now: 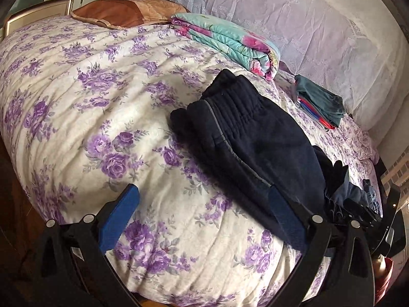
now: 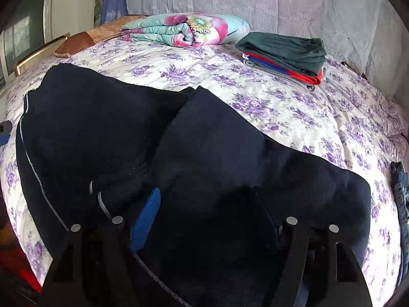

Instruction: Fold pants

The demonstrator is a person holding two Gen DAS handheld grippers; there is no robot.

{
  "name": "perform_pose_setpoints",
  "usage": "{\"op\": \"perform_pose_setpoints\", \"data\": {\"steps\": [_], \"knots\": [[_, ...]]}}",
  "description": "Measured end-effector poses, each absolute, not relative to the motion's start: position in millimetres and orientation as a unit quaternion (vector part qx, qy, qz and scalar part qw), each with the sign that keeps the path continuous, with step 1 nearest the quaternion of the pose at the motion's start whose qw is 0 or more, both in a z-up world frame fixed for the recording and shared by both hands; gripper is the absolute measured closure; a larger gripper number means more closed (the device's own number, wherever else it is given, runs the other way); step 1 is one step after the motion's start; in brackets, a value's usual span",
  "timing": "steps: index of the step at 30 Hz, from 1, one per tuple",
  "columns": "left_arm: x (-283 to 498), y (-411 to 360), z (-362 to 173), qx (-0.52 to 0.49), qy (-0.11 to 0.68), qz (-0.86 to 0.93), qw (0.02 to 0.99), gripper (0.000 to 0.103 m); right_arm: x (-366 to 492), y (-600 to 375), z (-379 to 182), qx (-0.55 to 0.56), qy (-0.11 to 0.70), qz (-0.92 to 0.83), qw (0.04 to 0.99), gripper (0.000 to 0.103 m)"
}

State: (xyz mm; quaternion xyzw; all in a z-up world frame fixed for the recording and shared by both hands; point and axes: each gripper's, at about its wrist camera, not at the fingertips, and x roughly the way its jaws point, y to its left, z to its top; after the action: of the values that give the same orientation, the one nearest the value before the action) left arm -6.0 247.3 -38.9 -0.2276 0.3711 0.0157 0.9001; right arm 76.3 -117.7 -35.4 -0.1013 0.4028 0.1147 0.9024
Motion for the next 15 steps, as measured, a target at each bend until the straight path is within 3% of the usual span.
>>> {"op": "perform_pose_setpoints", "data": {"steps": [4, 6, 8, 15], "knots": [[15, 255, -36, -0.251, 0.389, -0.001, 0.886, 0.005, 52, -135, -2, -0.070, 0.324, 0.109, 0.937, 0.026], [31, 258, -40, -0.269, 0.397, -0.015, 0.877, 0.005, 56, -134, -17, -0.094, 0.351, 0.115, 0.924, 0.011], [49, 261, -46, -0.290, 0.407, -0.019, 0.866, 0.005, 66, -135, -47, -0.103, 0.394, 0.116, 0.906, 0.010], [67, 260, -49, -0.303, 0.399, -0.018, 0.865, 0.005, 63, -169, -36, 0.021, 0.365, 0.156, 0.918, 0.009]]}}
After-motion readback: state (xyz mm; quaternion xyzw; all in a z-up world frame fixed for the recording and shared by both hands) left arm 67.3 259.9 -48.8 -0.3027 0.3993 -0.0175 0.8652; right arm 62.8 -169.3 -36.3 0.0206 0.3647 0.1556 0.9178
